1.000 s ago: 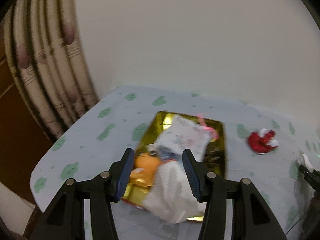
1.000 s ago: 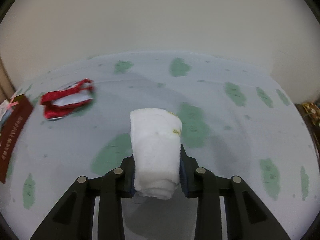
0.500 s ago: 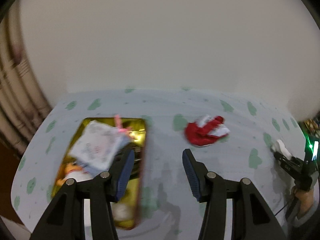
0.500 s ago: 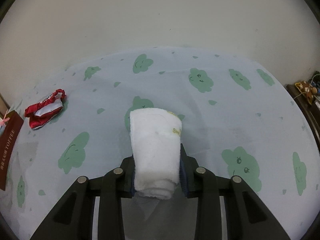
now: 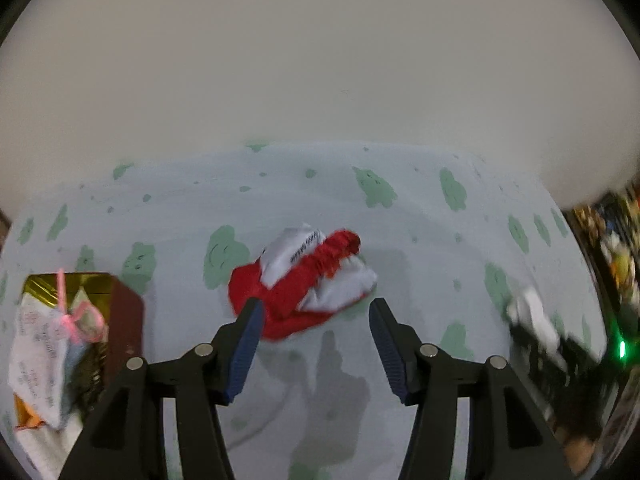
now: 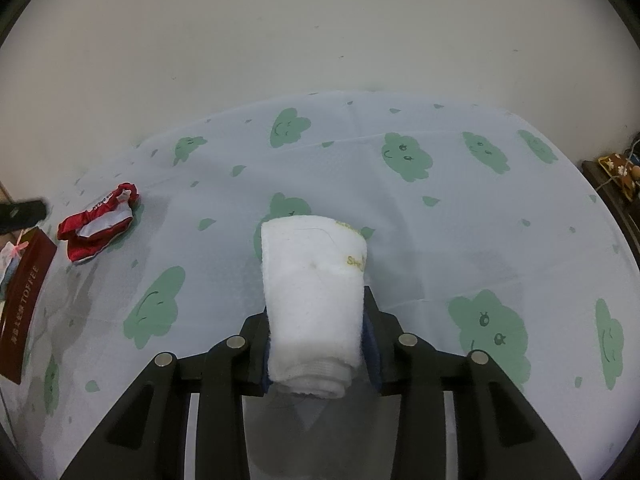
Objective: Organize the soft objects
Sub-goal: 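Grasp the red-white underwear with the left tool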
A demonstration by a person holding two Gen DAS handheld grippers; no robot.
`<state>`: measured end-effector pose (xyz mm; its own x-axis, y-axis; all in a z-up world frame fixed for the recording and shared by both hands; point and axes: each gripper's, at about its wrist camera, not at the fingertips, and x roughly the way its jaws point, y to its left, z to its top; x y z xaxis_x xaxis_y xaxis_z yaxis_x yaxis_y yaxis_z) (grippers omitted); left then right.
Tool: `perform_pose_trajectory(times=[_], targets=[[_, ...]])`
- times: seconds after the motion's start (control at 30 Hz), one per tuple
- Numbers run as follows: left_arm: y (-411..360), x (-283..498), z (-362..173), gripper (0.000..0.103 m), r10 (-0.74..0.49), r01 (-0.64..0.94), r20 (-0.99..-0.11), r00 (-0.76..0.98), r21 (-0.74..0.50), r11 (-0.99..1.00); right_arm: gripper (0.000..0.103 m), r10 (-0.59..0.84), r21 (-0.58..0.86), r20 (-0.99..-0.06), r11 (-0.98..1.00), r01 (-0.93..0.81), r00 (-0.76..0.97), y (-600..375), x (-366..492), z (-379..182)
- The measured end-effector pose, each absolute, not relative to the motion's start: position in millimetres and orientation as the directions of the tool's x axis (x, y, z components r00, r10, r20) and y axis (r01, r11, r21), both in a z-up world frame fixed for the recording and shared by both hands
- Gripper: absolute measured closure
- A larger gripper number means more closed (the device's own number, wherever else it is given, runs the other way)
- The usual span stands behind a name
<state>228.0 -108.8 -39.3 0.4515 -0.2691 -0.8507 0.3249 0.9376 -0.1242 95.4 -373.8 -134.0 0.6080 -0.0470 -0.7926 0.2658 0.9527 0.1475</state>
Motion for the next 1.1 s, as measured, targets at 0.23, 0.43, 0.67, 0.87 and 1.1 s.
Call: perform_pose_trajectory(times=[0.23,0.43,0.67,0.87,1.1], targets=[[-110.8,271.1,-64.3,0.046,-0.264,0.253,-0.874,0.407,-0.169,0.952,0.065,-0.038,0.155,-0.792,0.953,0.261,0.61,-374.3,96.2,-134.3],[-116.6,288.3,-83.3,0.046,-0.219,0.292,-0.883,0.415,-0.099,0.951,0.061,-0.045,0.137,-0.795,0.958,0.252,0.604,-370.2,98.7,-133.1],[-118.8,283.8,-108.4,0.043,-0.237,0.326,-0.889,0.392,-0.107,0.939,0.06,-0.044,0.135,-0.796,0.959,0.248,0.604,-369.8,99.0,-132.9],[-121.2,263.3,-110.7,0.045,-0.308,0.373,-0.865,0.397,-0.154,0.915,0.059,-0.042,0.135,-0.796,0.96,0.245,0.604,-369.6,99.4,-133.5],[-133.1,237.7,-108.9,0.076,-0.308,0.415,-0.872,0.381,-0.136,0.899,0.058,-0.04,0.139,-0.795,0.959,0.245,0.605,-369.3,99.3,-134.0]])
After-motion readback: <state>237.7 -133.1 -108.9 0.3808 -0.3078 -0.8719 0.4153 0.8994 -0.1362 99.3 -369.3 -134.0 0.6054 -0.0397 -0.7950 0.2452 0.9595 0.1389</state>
